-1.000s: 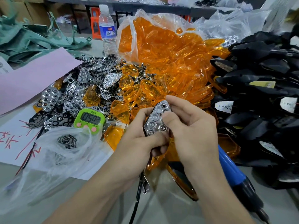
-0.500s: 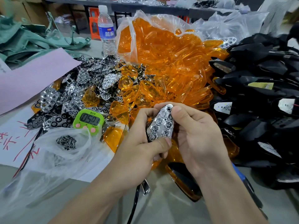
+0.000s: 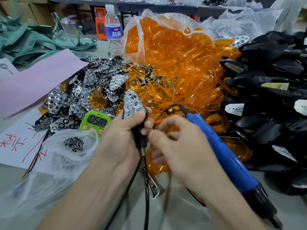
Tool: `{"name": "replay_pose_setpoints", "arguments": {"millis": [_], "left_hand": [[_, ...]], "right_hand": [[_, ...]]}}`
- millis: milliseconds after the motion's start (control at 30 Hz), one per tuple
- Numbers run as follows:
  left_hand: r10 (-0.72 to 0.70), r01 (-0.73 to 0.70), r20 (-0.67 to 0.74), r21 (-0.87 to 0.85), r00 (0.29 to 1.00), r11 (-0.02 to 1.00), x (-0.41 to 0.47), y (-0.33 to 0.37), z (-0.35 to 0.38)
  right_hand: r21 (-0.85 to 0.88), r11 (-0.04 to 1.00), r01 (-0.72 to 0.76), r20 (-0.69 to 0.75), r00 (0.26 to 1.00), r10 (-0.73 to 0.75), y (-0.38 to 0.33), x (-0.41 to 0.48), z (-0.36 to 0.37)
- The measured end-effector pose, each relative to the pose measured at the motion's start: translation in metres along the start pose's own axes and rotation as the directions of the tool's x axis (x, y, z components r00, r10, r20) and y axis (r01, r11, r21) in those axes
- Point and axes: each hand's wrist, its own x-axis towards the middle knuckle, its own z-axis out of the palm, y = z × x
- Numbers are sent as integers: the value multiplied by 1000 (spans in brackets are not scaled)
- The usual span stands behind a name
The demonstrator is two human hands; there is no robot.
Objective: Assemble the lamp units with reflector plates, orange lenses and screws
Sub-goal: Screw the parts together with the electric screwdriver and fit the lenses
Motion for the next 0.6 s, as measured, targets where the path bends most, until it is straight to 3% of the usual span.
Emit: {"name": "replay_pose_setpoints", "arguments": {"millis": [100, 233, 433, 600], "left_hand": [[1, -3, -35, -38, 999, 999, 1, 4, -3], [118, -118, -56, 7, 991, 993, -4, 1, -1], [214, -214, 9, 95, 977, 972, -12, 3, 4], [239, -250, 87, 158, 967, 955, -11, 10, -1]], "right_hand": [[-45, 998, -50, 129, 990, 55, -1, -8, 18], [39, 994, -102, 152, 984, 95, -1, -11, 20], [181, 975, -129, 187, 978, 95, -1, -10, 24], [264, 938, -224, 364, 924, 118, -5, -10, 21]]}}
